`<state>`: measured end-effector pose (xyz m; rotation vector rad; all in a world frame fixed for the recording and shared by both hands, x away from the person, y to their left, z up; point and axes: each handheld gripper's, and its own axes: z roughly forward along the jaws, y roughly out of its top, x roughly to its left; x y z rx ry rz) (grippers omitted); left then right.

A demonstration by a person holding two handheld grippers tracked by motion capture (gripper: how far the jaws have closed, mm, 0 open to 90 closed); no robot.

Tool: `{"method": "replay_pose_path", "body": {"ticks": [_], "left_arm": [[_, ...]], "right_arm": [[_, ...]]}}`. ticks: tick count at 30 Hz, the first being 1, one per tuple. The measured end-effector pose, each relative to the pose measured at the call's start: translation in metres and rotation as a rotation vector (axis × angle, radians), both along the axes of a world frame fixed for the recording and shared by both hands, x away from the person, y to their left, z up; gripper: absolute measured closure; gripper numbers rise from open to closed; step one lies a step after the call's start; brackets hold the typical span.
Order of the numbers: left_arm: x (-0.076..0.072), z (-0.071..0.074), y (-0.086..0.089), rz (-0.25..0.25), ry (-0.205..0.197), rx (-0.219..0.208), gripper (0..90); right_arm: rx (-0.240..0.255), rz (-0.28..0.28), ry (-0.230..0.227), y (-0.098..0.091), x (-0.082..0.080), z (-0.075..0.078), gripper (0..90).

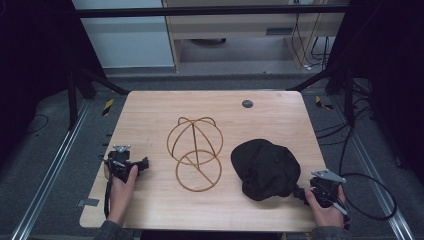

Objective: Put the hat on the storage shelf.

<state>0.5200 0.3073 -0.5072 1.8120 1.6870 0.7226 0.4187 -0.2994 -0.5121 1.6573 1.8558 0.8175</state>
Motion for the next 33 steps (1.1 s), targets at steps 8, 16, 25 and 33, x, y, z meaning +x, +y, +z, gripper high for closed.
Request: {"method": "replay_pose_path", "body": {"ticks": [8, 16, 25, 33], "left_arm": [[0.0, 0.0, 0.003, -0.041, 0.0, 0.001, 0.0], [-0.003, 0.0, 0.002, -0.045, 0.0, -0.001, 0.0], [-0.004, 0.0, 0.002, -0.059, 0.002, 0.002, 0.0], [-0.004, 0.0, 0.001, -0.055, 0.002, 0.002, 0.0]], "right_arm": [[-0.058, 0.004, 0.014, -0.004, -0.017, 0.015, 10.1], [-0.063, 0.039, 0.017, -0.004, -0.04, 0.034, 12.6], [-0.044, 0.104, -0.004, 0.002, -0.056, 0.073, 13.3], [-0.049, 0.218, -0.026, 0.027, -0.049, 0.11, 8.7]]}}
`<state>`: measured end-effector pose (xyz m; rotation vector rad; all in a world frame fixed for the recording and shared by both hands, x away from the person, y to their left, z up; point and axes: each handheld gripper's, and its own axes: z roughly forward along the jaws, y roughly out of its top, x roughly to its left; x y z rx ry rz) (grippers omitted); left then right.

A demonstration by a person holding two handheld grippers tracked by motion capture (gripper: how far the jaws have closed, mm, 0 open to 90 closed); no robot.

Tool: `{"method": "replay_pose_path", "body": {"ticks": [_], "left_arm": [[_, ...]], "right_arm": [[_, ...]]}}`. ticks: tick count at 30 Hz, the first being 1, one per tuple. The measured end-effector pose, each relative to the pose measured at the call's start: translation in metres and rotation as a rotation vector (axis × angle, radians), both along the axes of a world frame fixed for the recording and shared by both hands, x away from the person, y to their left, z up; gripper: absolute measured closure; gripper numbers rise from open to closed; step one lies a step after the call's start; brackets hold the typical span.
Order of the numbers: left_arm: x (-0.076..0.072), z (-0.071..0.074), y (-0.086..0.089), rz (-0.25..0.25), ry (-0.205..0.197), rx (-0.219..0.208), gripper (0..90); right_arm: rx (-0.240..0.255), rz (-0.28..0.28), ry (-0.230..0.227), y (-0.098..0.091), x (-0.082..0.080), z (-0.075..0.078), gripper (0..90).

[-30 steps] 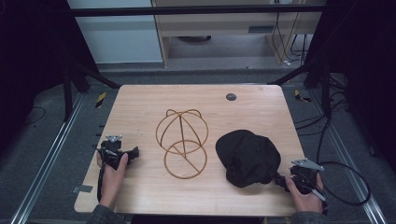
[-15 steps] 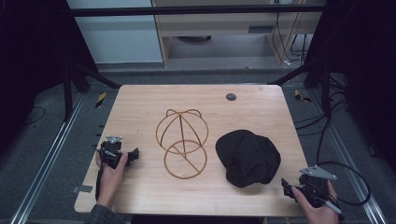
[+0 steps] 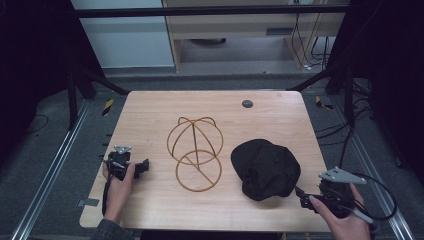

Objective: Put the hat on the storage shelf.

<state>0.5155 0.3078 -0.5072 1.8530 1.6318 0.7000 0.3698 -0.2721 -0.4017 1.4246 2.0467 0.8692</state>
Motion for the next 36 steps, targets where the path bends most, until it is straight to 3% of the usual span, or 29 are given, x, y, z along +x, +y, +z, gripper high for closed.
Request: {"method": "replay_pose_path", "body": {"ticks": [3, 6, 9, 19, 22, 28, 36], "left_arm": [[0.0, 0.0, 0.0, -0.001, 0.0, 0.0, 0.0], [0.0, 0.0, 0.0, -0.001, -0.001, -0.001, 0.0], [0.0, 0.0, 0.0, 0.0, 0.0, 0.001, 0.0], [0.0, 0.0, -0.002, 0.001, -0.001, 0.001, 0.0], [0.0, 0.0, -0.003, 0.005, -0.002, 0.0, 0.0], [0.0, 0.0, -0.004, 0.009, -0.005, -0.004, 0.0], [0.0, 0.0, -0.004, 0.011, -0.004, -0.003, 0.0]], "right_arm": [[-0.024, 0.049, 0.017, 0.011, 0.014, 0.003, 7.5], [-0.018, 0.072, 0.035, 0.017, 0.022, 0.003, 7.1], [0.008, 0.105, 0.058, 0.023, 0.03, 0.004, 15.9], [0.019, 0.17, 0.077, 0.045, 0.055, 0.022, 8.6], [-0.006, 0.176, 0.098, 0.053, 0.067, 0.022, 8.4], [-0.007, 0.168, 0.131, 0.057, 0.08, 0.015, 11.0], [-0.006, 0.165, 0.177, 0.054, 0.087, 0.005, 12.5]]}}
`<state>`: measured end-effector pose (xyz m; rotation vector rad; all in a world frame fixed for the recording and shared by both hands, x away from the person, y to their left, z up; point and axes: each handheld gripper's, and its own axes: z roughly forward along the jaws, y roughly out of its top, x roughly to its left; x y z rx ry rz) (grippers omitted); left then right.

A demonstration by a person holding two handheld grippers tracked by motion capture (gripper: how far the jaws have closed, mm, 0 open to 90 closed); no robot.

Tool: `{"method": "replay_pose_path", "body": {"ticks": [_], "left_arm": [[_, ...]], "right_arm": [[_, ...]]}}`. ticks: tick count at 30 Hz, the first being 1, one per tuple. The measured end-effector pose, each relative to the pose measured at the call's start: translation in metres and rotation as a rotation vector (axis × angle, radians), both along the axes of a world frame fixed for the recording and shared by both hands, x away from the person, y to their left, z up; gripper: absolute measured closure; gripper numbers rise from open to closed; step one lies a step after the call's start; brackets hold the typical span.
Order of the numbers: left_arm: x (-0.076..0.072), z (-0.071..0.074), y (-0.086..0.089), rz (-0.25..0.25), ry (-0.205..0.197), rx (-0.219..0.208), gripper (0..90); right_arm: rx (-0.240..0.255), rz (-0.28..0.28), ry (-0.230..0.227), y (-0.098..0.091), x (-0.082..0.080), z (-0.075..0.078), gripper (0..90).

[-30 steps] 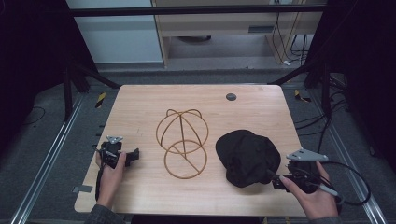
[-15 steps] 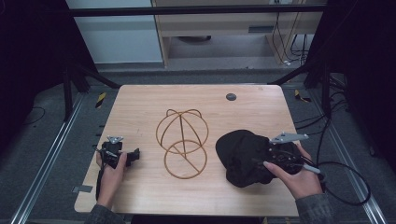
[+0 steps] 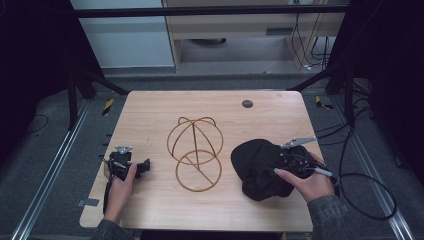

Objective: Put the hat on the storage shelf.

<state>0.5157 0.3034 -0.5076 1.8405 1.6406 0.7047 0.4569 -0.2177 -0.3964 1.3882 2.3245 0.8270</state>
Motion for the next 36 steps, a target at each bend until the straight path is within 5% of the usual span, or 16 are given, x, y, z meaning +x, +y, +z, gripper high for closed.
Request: {"method": "replay_pose_path", "body": {"ticks": [14, 26, 36], "left_arm": [[0.0, 0.0, 0.0, -0.003, 0.004, 0.004, 0.0], [0.0, 0.0, 0.0, -0.003, 0.004, 0.004, 0.0], [0.0, 0.0, 0.0, -0.003, 0.004, 0.004, 0.0]], "right_arm": [[0.013, 0.029, 0.051, -0.01, 0.005, -0.011, 32.9], [0.058, 0.076, 0.065, -0.014, 0.009, -0.011, 76.3], [0.068, 0.075, 0.079, -0.015, 0.021, 0.007, 84.7]]}}
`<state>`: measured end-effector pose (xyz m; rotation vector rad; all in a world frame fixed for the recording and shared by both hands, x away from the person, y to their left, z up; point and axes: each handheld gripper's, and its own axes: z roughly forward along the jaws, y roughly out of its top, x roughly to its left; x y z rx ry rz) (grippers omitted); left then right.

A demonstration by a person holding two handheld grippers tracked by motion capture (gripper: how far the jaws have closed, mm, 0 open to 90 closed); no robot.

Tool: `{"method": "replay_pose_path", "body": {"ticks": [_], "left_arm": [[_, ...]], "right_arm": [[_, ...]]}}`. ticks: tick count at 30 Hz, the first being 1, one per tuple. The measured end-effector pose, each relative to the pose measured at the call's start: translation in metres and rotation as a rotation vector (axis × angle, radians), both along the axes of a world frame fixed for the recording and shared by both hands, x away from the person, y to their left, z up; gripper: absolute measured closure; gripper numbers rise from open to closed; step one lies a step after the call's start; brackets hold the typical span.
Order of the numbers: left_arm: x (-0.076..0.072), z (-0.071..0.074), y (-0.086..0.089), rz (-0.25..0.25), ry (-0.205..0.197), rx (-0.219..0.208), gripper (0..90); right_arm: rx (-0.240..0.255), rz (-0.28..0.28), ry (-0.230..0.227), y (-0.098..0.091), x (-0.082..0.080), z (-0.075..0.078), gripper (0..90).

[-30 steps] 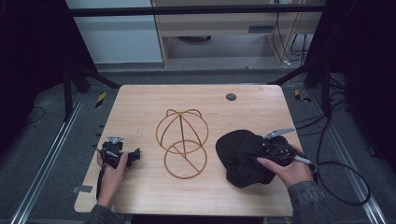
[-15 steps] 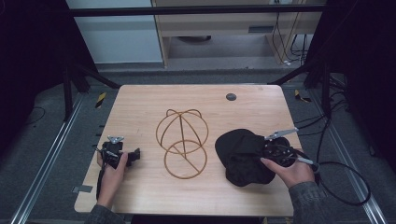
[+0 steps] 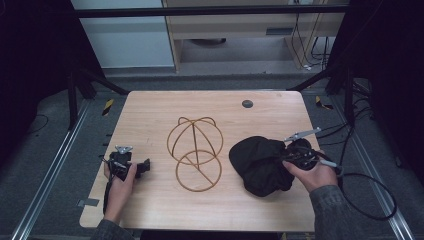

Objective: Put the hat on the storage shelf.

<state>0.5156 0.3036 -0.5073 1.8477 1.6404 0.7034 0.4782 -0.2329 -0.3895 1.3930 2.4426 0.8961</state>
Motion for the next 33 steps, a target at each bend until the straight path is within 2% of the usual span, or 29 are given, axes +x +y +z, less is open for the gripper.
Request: {"method": "replay_pose_path", "body": {"ticks": [4, 6, 7, 8, 12, 14, 19, 21, 30, 33], "left_arm": [[0.0, 0.0, 0.0, 0.0, -0.001, 0.0, 0.0], [0.0, 0.0, 0.0, 0.0, 0.0, 0.0, 0.0], [0.0, 0.0, 0.0, 0.0, 0.0, 0.0, 0.0], [0.0, 0.0, 0.0, 0.0, 0.0, 0.0, 0.0], [0.0, 0.0, 0.0, 0.0, 0.0, 0.0, 0.0], [0.0, 0.0, 0.0, 0.0, 0.0, 0.0, 0.0], [0.0, 0.0, 0.0, 0.0, 0.0, 0.0, 0.0], [0.0, 0.0, 0.0, 0.0, 0.0, 0.0, 0.0], [0.0, 0.0, 0.0, 0.002, -0.003, -0.002, 0.0], [0.0, 0.0, 0.0, 0.002, -0.003, -0.002, 0.0]], "right_arm": [[0.026, -0.006, 0.018, -0.002, 0.012, 0.019, 85.6], [0.024, -0.008, 0.019, -0.003, 0.016, 0.028, 85.7], [0.029, -0.016, 0.008, -0.003, 0.02, 0.039, 85.7], [0.029, -0.016, 0.008, -0.003, 0.02, 0.039, 85.7], [0.069, -0.035, -0.031, -0.004, 0.026, 0.062, 85.7], [0.078, -0.04, -0.041, -0.004, 0.027, 0.067, 85.7], [0.111, -0.059, -0.094, -0.001, 0.031, 0.094, 85.7], [0.113, -0.06, -0.102, 0.0, 0.031, 0.099, 85.7], [0.106, -0.056, -0.159, 0.012, 0.034, 0.142, 85.8], [0.106, -0.053, -0.173, 0.014, 0.035, 0.149, 85.8]]}}
